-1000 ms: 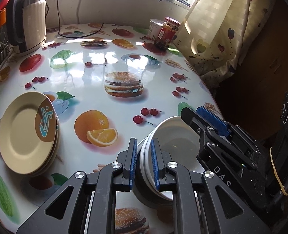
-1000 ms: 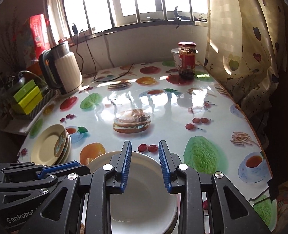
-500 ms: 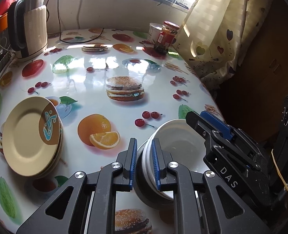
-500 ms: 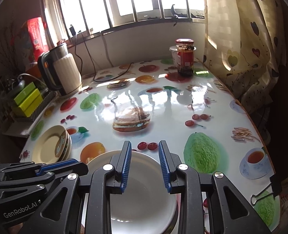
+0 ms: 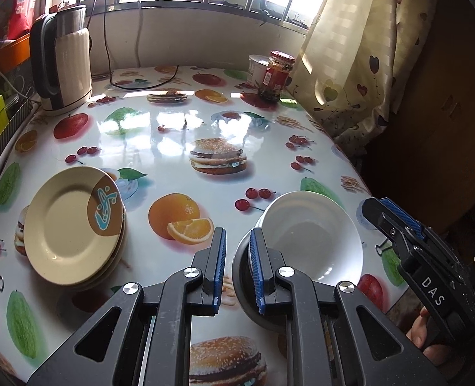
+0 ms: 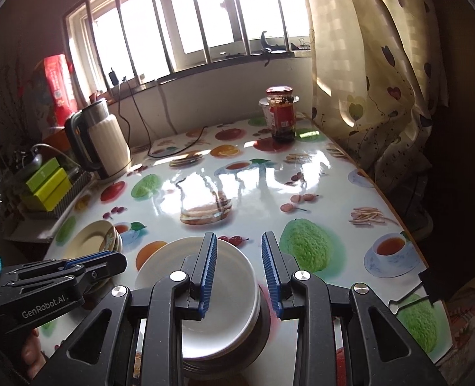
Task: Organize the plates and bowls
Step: 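Close both grippers on the rim of the nested bowl stack, then lift the bowl stack with both grippers and carry it toward the cream plates, then lower the bowl stack onto the cream plate stack with both grippers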
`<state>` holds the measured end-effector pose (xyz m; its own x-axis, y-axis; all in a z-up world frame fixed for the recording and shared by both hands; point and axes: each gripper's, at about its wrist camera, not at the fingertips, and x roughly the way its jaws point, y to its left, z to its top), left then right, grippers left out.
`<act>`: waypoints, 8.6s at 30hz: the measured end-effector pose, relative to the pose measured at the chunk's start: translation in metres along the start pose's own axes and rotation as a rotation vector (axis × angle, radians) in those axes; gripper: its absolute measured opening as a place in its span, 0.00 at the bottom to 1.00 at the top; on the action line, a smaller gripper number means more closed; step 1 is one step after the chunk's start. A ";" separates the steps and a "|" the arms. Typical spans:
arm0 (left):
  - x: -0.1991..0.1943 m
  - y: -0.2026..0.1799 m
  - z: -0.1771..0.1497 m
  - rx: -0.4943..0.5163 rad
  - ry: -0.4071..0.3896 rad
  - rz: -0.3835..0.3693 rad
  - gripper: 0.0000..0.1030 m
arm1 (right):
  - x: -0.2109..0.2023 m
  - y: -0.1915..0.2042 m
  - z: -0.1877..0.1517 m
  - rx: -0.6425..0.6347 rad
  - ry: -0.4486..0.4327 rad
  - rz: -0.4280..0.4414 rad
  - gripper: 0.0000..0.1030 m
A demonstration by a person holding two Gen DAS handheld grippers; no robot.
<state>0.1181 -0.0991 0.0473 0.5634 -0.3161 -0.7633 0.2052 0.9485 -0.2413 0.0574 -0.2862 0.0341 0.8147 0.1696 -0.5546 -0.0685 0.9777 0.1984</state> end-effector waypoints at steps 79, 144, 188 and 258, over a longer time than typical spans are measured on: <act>0.050 0.036 -0.054 -0.218 0.113 -0.221 0.24 | 0.034 -0.057 -0.076 0.203 0.160 0.142 0.26; 0.047 0.037 -0.056 -0.158 0.043 -0.264 0.14 | 0.041 -0.076 -0.078 0.251 0.106 0.350 0.16; 0.020 0.045 -0.050 -0.114 -0.051 -0.219 0.13 | 0.046 -0.063 -0.067 0.208 0.051 0.462 0.16; -0.047 0.173 -0.030 -0.256 -0.192 -0.044 0.13 | 0.114 0.088 -0.014 0.049 0.129 0.647 0.16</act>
<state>0.1032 0.0803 0.0238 0.7040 -0.3318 -0.6279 0.0385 0.9007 -0.4327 0.1358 -0.1787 -0.0231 0.5420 0.7373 -0.4032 -0.4923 0.6674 0.5588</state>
